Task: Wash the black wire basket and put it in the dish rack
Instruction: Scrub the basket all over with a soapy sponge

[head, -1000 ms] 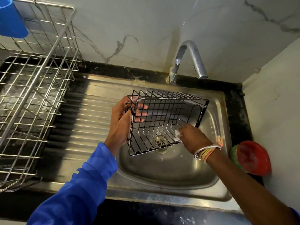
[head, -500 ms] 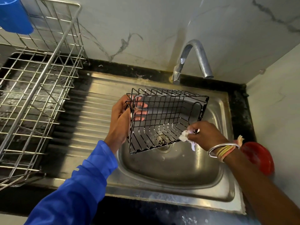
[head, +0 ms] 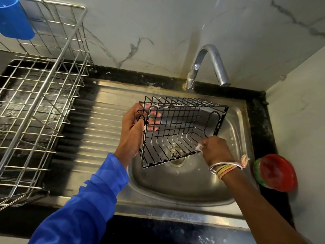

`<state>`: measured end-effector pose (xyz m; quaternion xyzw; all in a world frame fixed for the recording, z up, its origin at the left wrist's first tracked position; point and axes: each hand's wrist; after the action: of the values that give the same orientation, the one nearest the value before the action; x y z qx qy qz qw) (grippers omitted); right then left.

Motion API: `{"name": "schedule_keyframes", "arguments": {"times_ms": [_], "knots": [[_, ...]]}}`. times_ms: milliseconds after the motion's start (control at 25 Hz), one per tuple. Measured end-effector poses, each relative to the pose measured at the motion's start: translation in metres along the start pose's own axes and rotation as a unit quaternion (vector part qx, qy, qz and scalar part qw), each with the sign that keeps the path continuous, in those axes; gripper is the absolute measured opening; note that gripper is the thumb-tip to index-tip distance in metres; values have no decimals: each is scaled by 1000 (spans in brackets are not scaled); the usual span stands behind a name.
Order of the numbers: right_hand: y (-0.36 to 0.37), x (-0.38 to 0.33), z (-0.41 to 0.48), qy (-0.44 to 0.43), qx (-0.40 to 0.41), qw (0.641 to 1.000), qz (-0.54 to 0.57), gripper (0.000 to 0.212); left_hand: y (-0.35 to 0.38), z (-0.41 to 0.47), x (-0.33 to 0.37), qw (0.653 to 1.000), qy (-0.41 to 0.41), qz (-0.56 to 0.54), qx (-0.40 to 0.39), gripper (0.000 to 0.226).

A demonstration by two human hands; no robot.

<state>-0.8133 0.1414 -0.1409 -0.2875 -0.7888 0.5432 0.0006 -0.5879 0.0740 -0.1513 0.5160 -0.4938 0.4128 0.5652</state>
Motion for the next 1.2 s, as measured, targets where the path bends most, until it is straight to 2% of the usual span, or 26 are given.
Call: {"name": "schedule_keyframes", "arguments": {"times_ms": [120,280,360,520,560,680,760,800,840,960,1040,1120,1160,1200], "knots": [[5,-14,0,20,40,999,-30,17,5,2,1,1000,17,2,-2,27],[24,-52,-41,-109,12,986,124,19,10,3,-3,1000,12,23,-4,30],[14,-38,-38,-92,8,987,132,22,7,2,-4,1000,17,23,-6,34],[-6,-3,-3,-4,65,998,22,15,2,-1,0,1000,11,-11,0,28],[-4,-10,-5,-6,59,998,36,15,4,-1,-1,1000,12,-9,1,26],[26,-57,-28,-49,-32,970,236,16,15,-1,-6,1000,5,-4,-2,24],[30,-75,-44,-99,-73,955,270,21,20,-2,-6,1000,-1,1,-8,26],[30,-72,-40,-92,-63,952,284,21,19,-3,-5,1000,2,1,-12,27],[31,-61,-27,-65,-38,960,268,21,18,-4,-5,1000,8,1,-13,28],[10,-26,1,-32,32,995,87,19,9,-4,-1,1000,11,-18,-5,23],[8,-36,3,-14,34,995,88,20,12,-4,0,999,3,-36,4,19],[15,-69,-16,-28,-48,987,148,21,20,-4,-1,1000,7,-28,-2,17],[21,-81,-29,-56,-58,979,188,18,24,-3,-1,1000,14,-14,-9,19],[26,-85,-39,-124,-52,972,191,18,24,-3,-1,1000,20,4,-15,21]]}}
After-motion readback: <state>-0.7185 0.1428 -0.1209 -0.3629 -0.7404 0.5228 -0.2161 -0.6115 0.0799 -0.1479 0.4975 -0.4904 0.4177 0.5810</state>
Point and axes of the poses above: each hand's wrist, its own z-axis towards the middle knuckle, its own y-axis out of the palm, x = y × z
